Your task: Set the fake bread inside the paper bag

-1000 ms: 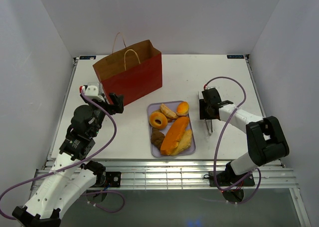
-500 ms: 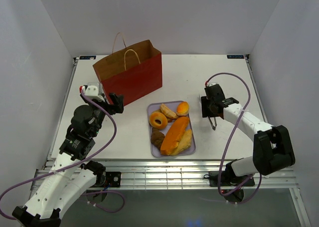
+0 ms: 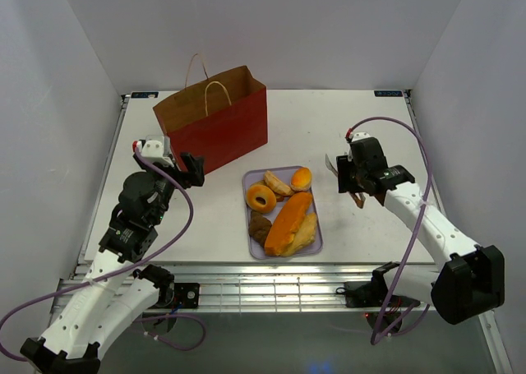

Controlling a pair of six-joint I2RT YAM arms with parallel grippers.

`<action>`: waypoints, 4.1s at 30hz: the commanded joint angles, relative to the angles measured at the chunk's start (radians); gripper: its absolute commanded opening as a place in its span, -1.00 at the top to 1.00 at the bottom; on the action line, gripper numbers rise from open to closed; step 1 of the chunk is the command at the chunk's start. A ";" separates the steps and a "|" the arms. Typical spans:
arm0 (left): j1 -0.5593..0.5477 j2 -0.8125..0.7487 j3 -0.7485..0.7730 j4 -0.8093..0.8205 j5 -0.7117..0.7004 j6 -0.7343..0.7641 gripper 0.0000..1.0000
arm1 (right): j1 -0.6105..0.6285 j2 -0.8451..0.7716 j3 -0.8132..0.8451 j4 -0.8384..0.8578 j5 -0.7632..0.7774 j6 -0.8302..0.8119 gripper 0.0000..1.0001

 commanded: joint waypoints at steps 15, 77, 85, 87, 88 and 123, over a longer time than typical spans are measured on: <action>-0.005 0.016 0.010 -0.006 -0.032 0.003 -0.96 | 0.174 -0.114 0.172 -0.166 -0.068 0.002 -0.17; -0.005 0.025 0.005 -0.006 -0.066 0.016 -0.95 | 0.643 0.197 0.283 -0.160 0.183 -0.030 -0.08; -0.005 0.024 0.005 -0.007 -0.066 0.014 -0.96 | 0.626 0.207 0.277 -0.159 0.146 -0.014 0.03; -0.006 0.024 0.006 -0.007 -0.066 0.016 -0.96 | 0.620 0.205 0.275 -0.159 0.143 -0.010 0.05; -0.005 0.022 0.006 -0.006 -0.066 0.014 -0.96 | 0.617 0.205 0.273 -0.159 0.137 -0.009 0.08; -0.006 0.004 0.002 -0.004 -0.102 0.017 -0.95 | 0.587 0.162 0.411 -0.162 0.120 0.002 0.61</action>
